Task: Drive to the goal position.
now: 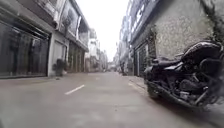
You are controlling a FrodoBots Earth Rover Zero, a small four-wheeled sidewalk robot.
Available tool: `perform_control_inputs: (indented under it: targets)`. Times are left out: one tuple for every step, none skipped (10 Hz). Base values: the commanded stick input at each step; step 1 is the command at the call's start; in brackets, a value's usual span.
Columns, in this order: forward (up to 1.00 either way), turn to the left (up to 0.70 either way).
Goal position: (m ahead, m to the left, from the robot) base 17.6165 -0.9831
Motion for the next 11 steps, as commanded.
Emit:
perform_control_inputs:
  targets:
    - [0.47, 0.01]
    - [0.47, 0.01]
    - [0.47, 0.01]
    - [0.47, -0.46]
    - [0.47, -0.46]
    - [0.47, 0.01]
    - [0.47, 0.01]
    - [0.47, 0.01]
    - [0.47, 0.01]
    - [0.47, 0.01]
    - [0.47, 0.01]
